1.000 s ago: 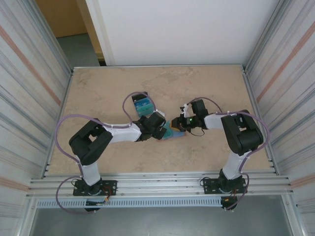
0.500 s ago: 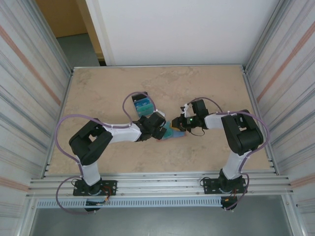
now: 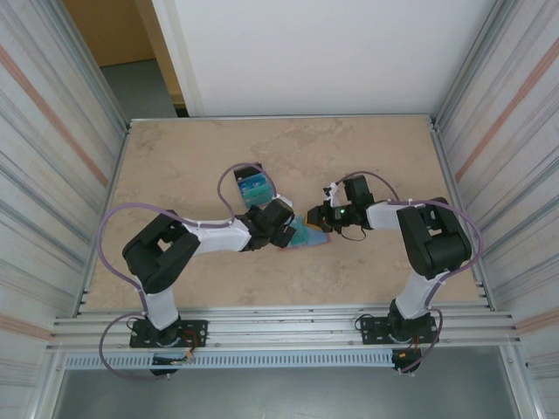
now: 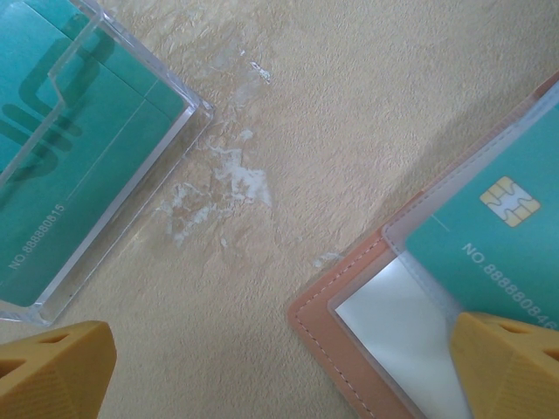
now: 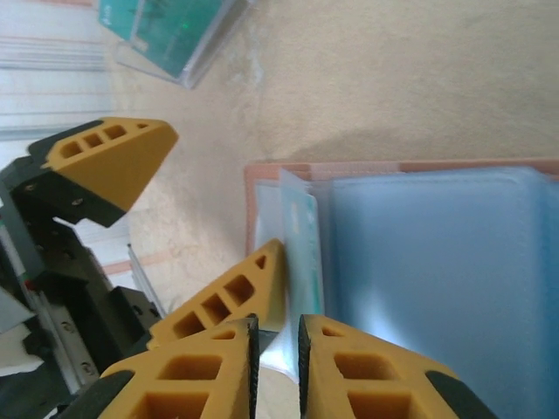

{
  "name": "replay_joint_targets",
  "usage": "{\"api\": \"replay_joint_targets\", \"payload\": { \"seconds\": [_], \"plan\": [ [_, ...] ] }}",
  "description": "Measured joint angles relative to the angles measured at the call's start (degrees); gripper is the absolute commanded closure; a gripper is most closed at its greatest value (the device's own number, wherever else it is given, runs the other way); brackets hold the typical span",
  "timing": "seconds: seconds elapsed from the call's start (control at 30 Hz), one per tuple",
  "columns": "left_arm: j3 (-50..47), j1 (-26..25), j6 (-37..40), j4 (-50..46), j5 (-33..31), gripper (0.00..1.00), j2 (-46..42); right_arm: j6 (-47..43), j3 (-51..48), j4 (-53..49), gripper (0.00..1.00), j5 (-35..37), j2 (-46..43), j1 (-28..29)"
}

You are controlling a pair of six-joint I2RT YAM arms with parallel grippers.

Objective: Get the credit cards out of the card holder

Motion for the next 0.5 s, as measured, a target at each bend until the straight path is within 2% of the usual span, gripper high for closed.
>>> {"api": "replay_joint_targets", "payload": {
  "seconds": [0.5],
  "plan": [
    [0.1,0.0,0.0,0.0,0.0,0.01,0.1,-0.2,0.0,-1.7,0.79,1.3,0.1,1.3]
  ]
}}
